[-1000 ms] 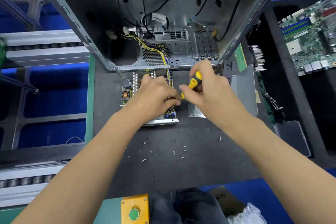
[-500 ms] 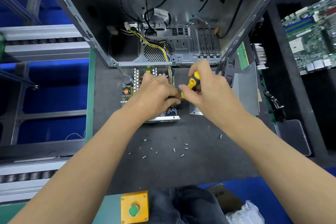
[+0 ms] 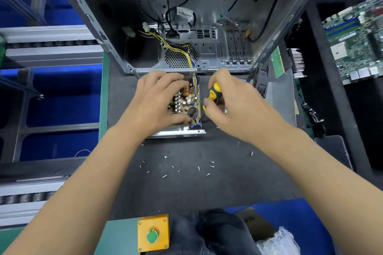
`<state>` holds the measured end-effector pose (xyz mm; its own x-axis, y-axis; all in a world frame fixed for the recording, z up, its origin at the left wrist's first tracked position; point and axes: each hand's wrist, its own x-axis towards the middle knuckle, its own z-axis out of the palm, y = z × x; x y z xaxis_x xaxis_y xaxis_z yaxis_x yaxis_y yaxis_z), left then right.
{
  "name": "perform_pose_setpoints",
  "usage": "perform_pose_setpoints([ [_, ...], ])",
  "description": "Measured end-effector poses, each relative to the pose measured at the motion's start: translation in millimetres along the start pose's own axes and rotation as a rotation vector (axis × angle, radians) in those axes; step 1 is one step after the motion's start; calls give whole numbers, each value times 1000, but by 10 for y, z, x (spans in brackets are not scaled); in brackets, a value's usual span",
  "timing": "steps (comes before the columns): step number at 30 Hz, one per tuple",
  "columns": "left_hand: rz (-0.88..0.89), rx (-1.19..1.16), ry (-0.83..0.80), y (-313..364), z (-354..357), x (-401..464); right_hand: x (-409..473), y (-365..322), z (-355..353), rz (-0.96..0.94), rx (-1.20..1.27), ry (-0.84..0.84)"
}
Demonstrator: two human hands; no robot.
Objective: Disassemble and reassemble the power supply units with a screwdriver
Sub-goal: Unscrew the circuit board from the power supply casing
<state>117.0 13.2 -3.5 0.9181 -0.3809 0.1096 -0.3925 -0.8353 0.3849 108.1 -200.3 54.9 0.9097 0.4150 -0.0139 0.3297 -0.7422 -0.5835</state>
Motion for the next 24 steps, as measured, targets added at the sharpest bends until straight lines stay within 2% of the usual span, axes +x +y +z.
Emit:
perform_pose_setpoints([
  [7,-63,74,-64,10,-16,-39,67,-130,-91,-40,-122,-83],
  [13,-90,79,-29,15,28,-25,145,-263,-131,-245,-471,-176],
  [20,-75,62,0,-22,89,-32,233,-371,-205,-193,-499,-368],
  [24,-83,52,14,-32,97,-35,353,-372,-240,-190,-662,-466],
])
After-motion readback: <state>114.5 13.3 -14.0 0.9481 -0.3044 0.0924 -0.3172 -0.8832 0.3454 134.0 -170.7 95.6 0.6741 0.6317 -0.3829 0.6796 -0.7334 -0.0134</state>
